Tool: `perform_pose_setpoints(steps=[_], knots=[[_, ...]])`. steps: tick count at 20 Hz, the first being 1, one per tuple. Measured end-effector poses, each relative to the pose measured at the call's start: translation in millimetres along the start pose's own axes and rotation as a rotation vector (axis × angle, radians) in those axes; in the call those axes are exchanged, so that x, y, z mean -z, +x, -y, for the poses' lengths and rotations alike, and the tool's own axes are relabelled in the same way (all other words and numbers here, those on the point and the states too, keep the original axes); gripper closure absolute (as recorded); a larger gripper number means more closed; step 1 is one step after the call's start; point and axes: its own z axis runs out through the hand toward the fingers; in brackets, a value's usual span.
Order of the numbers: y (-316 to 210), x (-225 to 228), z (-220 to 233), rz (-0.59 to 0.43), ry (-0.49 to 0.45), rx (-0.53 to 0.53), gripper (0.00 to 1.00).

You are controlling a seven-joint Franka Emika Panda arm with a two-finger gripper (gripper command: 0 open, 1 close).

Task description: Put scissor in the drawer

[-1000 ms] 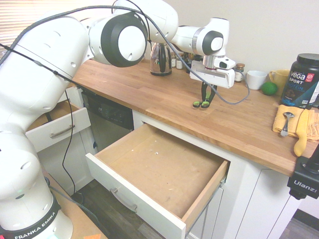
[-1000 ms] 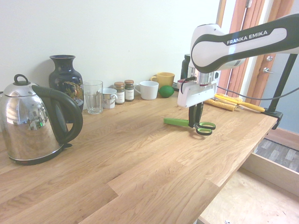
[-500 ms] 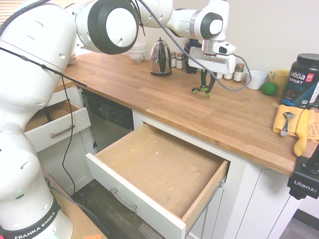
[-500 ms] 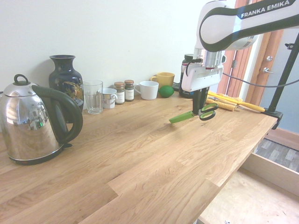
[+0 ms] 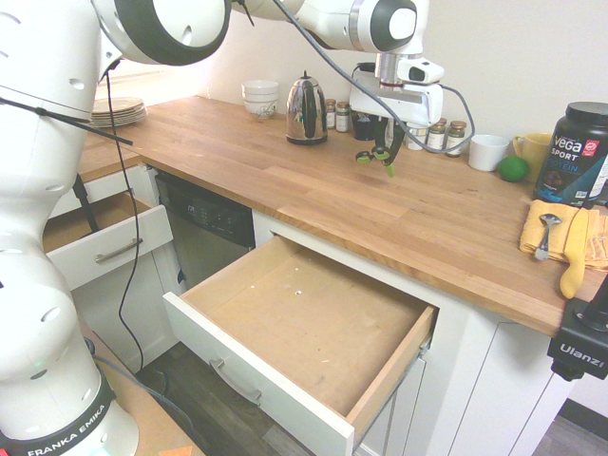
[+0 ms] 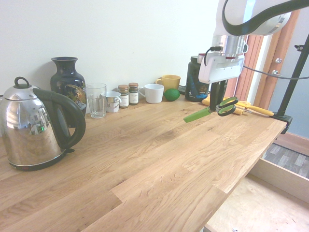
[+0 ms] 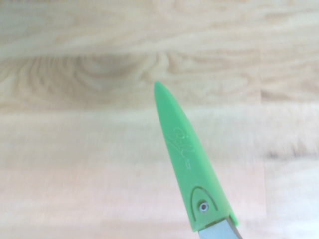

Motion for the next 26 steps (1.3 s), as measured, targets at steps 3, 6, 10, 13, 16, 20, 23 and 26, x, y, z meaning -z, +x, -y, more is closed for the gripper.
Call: perform_pose_setpoints(steps=[3,6,10,13,16,20,23,26], knots=[[-20.1,13.7,-18.3,0.002,-0.017,-0.013,1.00],[-41.7,26.6,-41.4,0.009,-0.020,-0.017,1.00],[-76.5,38.0,-72.6,0.012,-0.022,-0.008,1.00],[-107.9,34.6,-94.5,0.019,-0.036,0.017,1.00],[-135.5,15.0,-117.7,0.035,-0.038,0.024,1.00],[-167.7,-28.0,-151.6,0.051,-0.036,0.008,1.00],[-187.3,-52.7,-172.5,0.066,-0.038,-0.001,1.00],[-194.5,-60.3,-184.0,0.070,-0.034,-0.013,1.00]])
